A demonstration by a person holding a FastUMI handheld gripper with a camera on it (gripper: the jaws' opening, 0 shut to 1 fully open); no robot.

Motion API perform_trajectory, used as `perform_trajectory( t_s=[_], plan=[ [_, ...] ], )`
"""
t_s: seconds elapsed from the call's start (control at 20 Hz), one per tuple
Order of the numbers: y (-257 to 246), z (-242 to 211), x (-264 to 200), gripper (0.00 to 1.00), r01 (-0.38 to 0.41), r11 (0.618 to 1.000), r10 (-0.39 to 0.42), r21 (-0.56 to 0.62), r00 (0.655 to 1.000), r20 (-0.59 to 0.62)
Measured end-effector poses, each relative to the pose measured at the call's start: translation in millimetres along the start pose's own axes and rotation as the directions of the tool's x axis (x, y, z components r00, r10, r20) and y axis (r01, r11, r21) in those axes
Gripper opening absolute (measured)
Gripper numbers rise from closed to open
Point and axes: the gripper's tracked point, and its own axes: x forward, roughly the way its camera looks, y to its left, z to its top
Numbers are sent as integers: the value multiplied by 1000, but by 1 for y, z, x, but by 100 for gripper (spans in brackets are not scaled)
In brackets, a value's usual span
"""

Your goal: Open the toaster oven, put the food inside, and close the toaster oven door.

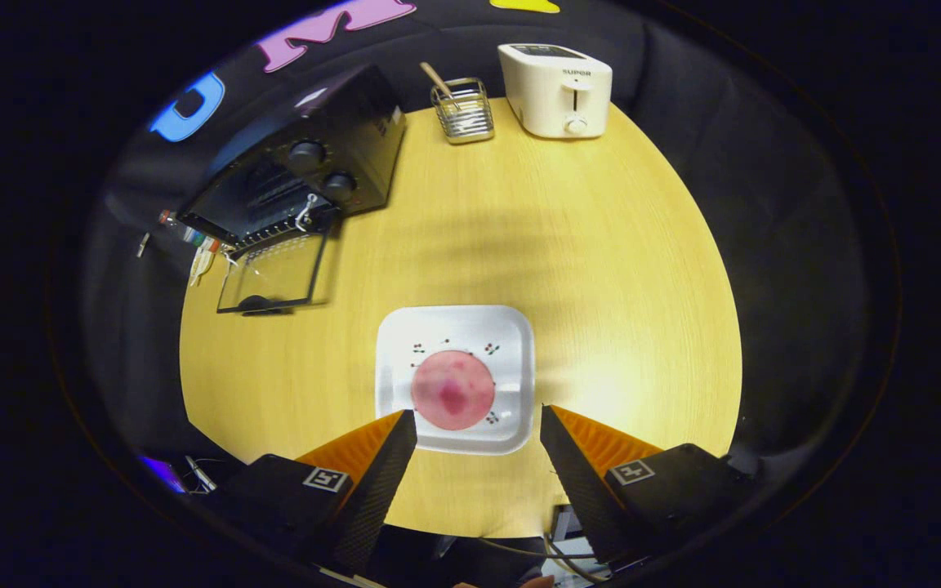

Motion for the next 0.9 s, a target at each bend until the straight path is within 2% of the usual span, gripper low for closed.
perform_trajectory(
  t_s=[0.2,0.3,0.4,0.45,0.5,0.55,0.6,0.65,0.7,0.75,0.8,0.9],
  plan=[
    [-14,-8,38,99,-5,1000,4,-18,997,-78],
    [-21,-13,53,93,7,1000,-10,-30,994,-109],
    [-27,-15,63,82,18,1000,-21,-24,993,-120],
    [-28,-16,66,70,20,1000,-22,-15,992,-121],
    [-34,-18,66,64,37,999,-40,-20,992,-124],
    [-37,-13,69,48,40,999,-41,-12,993,-107],
    [-36,-13,69,31,22,1000,-23,-12,995,-96],
    [-27,-14,66,13,-48,998,45,-37,994,-96],
    [-26,-15,68,13,-100,994,95,-47,992,-86],
    [-26,-13,70,5,-123,992,120,-39,990,-70],
    [-26,-12,70,5,-148,989,147,-18,987,-65],
    [-14,-15,64,5,-251,964,256,82,965,-54]
  ],
)
